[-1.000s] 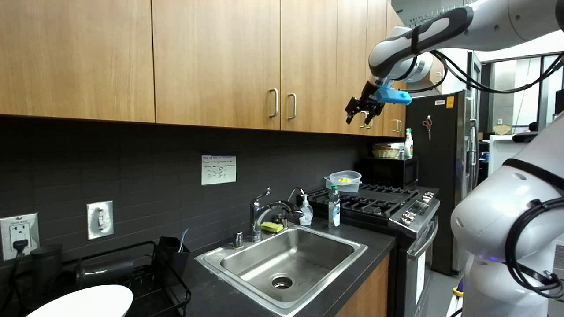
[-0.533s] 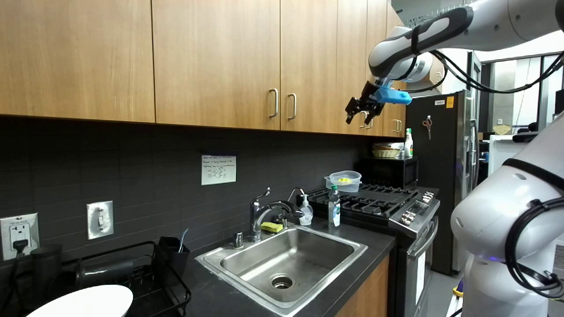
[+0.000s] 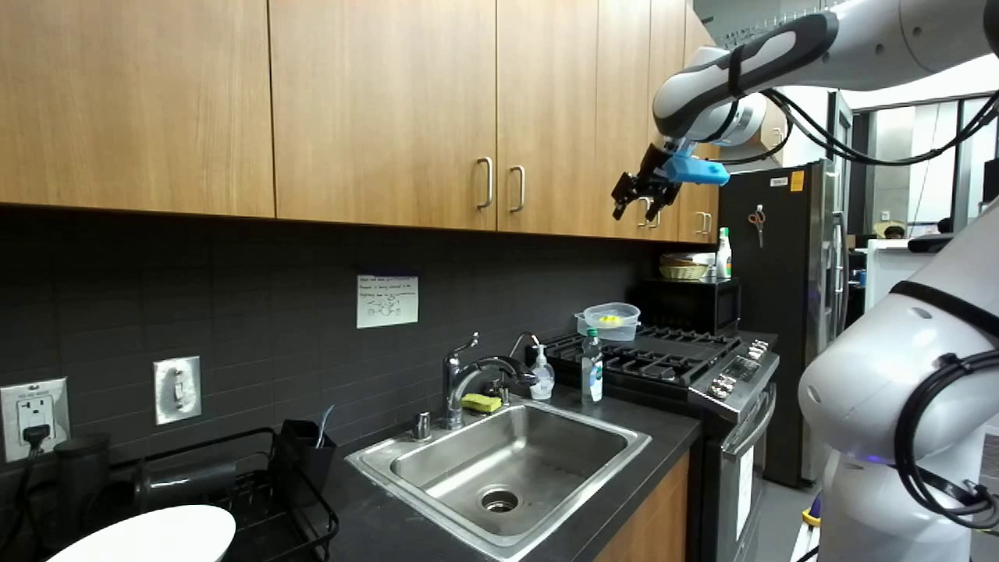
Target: Close the cupboard completely
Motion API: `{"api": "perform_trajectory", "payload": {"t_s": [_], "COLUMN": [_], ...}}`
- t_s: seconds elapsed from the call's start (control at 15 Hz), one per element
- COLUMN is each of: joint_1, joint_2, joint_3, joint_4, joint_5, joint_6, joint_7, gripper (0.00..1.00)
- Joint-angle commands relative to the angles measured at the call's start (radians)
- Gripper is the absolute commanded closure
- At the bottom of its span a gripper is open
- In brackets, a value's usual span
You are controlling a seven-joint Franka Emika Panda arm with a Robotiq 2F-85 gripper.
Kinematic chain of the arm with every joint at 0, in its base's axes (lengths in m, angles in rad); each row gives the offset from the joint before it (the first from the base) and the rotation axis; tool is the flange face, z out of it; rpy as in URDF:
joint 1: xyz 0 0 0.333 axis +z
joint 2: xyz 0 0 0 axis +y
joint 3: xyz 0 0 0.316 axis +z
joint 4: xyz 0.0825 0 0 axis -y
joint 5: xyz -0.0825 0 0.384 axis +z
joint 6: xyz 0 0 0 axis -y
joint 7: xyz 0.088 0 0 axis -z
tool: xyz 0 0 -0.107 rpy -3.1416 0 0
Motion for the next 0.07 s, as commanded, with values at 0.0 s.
{"api": "perform_trajectory", "payload": {"t_s": [0.0], "joint_1": [-0.010], "joint_2": [0.004], "joint_3": [0.007], "joint_4": [0.004], "joint_5": [0.010], "joint_6": [-0.003], "joint_7": [-0.007], "gripper": [0.00]}}
